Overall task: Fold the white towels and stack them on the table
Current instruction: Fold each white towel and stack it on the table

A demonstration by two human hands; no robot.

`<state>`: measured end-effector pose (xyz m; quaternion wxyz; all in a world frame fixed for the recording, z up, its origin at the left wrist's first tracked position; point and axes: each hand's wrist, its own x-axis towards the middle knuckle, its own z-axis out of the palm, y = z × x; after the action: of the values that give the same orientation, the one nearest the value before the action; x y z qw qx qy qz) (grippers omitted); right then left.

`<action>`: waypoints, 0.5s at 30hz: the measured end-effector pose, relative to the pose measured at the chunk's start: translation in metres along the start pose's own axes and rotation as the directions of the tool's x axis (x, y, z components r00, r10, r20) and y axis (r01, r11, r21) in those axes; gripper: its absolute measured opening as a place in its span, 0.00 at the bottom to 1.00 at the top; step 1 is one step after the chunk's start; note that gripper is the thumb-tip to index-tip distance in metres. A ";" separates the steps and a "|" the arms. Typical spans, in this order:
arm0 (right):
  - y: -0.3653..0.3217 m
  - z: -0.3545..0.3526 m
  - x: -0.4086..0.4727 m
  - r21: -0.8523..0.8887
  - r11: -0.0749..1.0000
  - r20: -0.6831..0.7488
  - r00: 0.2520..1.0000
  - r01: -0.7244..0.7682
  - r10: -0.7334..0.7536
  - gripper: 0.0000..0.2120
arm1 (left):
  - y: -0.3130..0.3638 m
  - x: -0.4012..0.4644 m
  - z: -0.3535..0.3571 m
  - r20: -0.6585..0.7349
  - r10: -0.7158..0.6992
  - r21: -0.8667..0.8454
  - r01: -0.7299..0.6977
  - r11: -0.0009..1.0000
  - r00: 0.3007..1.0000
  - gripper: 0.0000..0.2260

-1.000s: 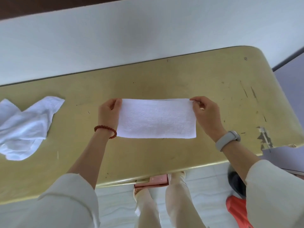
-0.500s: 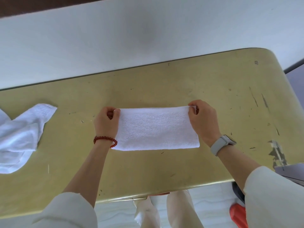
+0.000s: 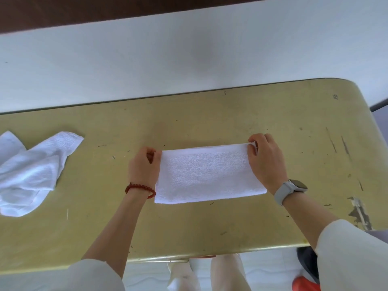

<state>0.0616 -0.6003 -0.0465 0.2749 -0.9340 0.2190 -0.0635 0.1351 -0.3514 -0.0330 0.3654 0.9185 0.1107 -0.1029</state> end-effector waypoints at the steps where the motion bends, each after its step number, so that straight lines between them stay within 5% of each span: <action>1: 0.000 0.000 0.001 0.000 1.000 0.001 1.000 -0.001 0.001 0.07 | 0.001 0.002 -0.001 0.009 -0.009 0.022 0.009 1.000 1.000 0.04; 5: -0.005 0.003 0.002 -0.131 0.989 -0.087 0.993 0.065 -0.076 0.07 | 0.008 0.002 0.000 -0.026 0.006 0.199 -0.001 0.980 1.000 0.05; 7: -0.012 0.007 0.002 -0.219 0.960 -0.140 0.968 0.176 -0.210 0.07 | 0.007 0.000 0.004 -0.110 0.139 0.304 -0.100 0.948 0.984 0.09; 11: -0.033 0.023 0.002 -0.222 0.898 -0.032 0.917 0.381 -0.397 0.13 | 0.008 0.000 0.022 -0.076 0.535 0.386 -0.470 0.794 0.841 0.07; 15: -0.038 0.039 0.001 -0.224 0.876 0.016 0.901 0.426 -0.434 0.12 | 0.007 0.002 0.039 -0.004 0.688 0.371 -0.638 0.675 0.726 0.12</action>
<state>0.0859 -0.5528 -0.0587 0.1441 -0.9828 0.0165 -0.1144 0.1347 -0.3836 -0.0568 0.2022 0.9494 -0.2245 0.0854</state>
